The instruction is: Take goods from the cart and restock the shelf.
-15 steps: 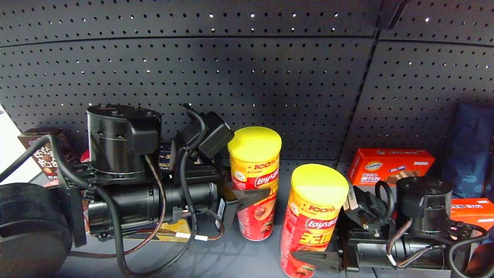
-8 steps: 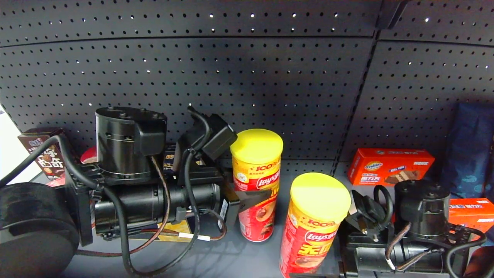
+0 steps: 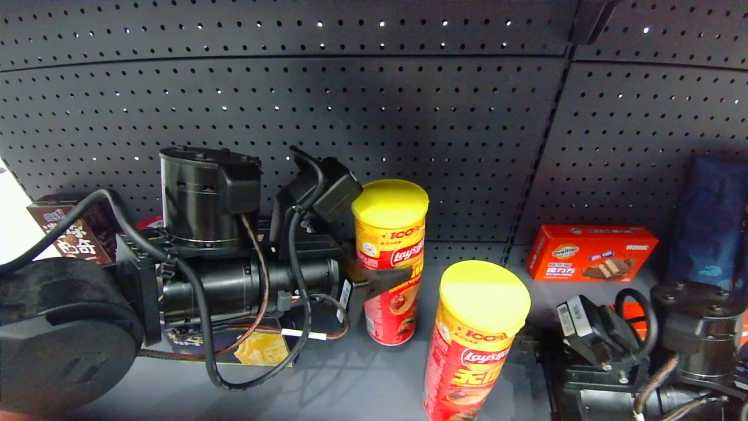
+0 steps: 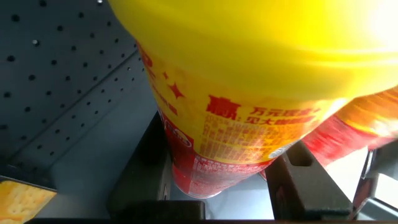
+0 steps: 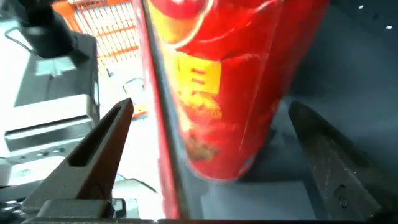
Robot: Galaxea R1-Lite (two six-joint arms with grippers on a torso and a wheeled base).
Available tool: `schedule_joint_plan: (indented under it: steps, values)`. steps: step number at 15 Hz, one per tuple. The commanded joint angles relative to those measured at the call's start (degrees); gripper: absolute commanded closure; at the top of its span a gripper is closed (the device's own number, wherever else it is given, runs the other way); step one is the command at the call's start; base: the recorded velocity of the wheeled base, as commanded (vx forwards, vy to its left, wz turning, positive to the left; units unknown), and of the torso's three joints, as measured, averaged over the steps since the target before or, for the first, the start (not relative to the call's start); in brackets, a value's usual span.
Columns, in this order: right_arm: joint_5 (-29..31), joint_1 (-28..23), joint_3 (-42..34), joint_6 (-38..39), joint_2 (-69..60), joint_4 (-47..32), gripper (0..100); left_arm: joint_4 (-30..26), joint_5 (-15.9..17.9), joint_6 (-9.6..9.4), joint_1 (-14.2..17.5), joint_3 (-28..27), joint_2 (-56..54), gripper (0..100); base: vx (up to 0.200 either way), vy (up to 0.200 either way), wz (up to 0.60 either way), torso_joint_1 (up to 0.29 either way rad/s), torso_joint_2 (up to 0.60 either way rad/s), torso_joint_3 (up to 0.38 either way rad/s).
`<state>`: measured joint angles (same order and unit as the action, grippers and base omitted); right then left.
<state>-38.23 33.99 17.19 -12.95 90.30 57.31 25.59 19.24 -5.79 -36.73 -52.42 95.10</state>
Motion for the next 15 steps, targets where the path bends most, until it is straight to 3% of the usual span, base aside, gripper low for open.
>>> schedule_joint_plan:
  steps: [1, 4, 8, 10, 15]
  values:
    - [1.1, -0.1, -2.2, 1.9, -8.6, -0.9, 0, 0.0, 0.0, -0.01, -0.1, -0.4, 0.9, 100, 0.000, 0.000, 0.00, 0.000, 0.00, 0.000]
    - [6.6, 0.4, -2.2, 4.2, -16.0, -5.9, 0, 0.0, 0.1, -0.01, 0.0, -0.4, 0.8, 100, 0.000, 0.000, 0.00, 0.000, 0.00, 0.000]
    - [14.7, 0.6, 2.9, 4.5, -28.9, -25.1, 0, 0.0, 0.5, -0.10, 1.3, -1.1, 0.9, 100, 0.000, 0.000, 0.00, 0.000, 0.00, 0.000]
    - [17.4, 2.0, 5.1, 4.6, -33.9, -32.5, 0, 0.0, 2.6, -0.01, 2.7, -0.6, 0.7, 100, 0.000, 0.000, 0.00, 0.000, 0.00, 0.000]
    - [22.1, 3.4, 5.0, 4.6, -41.1, -34.9, 0, 0.1, 5.9, -0.01, 4.7, -1.2, 1.1, 100, 0.000, 0.000, 0.00, 0.000, 0.00, 0.000]
